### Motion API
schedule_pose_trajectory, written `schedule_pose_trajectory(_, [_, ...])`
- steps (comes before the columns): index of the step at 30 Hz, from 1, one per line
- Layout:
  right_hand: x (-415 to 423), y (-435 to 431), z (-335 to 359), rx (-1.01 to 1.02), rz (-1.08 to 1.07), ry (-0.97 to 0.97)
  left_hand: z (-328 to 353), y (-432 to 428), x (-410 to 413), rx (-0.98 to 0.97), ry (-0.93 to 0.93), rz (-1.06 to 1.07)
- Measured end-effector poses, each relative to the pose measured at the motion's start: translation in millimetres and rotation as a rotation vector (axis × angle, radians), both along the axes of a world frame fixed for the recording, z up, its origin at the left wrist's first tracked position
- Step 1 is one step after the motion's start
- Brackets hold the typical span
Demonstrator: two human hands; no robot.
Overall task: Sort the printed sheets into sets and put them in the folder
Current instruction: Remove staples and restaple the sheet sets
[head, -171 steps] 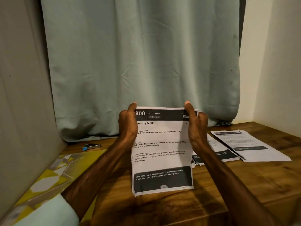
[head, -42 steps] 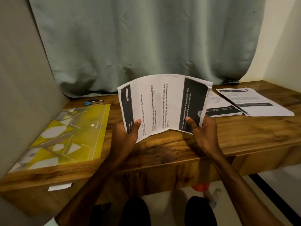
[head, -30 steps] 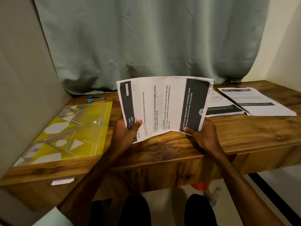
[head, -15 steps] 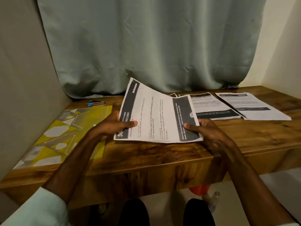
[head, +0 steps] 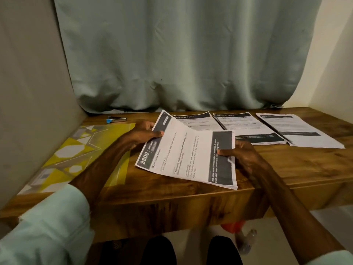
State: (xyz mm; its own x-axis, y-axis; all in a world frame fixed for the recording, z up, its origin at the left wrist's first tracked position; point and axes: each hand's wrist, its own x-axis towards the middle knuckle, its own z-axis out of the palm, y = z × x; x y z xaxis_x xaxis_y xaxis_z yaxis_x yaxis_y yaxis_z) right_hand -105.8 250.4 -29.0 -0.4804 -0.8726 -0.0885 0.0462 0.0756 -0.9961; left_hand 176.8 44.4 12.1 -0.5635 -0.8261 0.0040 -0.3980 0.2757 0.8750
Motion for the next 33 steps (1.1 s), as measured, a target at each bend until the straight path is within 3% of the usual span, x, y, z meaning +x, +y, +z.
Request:
schedule_pose_trajectory(2, [-1, -12, 3, -0.077, -0.172, 0.176, -2, -6, -6, -0.045, -0.040, -0.016])
schedule_pose_trajectory(5, [-5, -39, 17, -0.073, -0.343, 0.724, -6, -10, -15, -0.151, -0.063, -0.057])
schedule_pose_trajectory(8, [4, -69, 27, -0.196, -0.117, 0.927, -16, -11, -24, -0.233, -0.010, -0.139])
schedule_pose_trajectory(12, [31, -115, 32, -0.211, 0.231, 0.788, -28, -8, -32, -0.304, 0.034, -0.215])
schedule_pose_trajectory(15, [37, -147, 23, -0.257, 0.332, 0.619, -33, -11, -33, -0.369, 0.014, -0.225])
schedule_pose_trajectory(19, [40, -162, 6, -0.337, 0.314, 0.463, -34, -20, -36, -0.468, -0.040, -0.140])
schedule_pose_trajectory(23, [38, -173, -9, -0.422, 0.248, 0.464, -20, -30, -49, -0.577, 0.173, 0.052])
schedule_pose_trajectory(33, [36, -176, -15, -0.465, 0.264, 0.413, -27, -46, -68, -0.600, 0.280, 0.003])
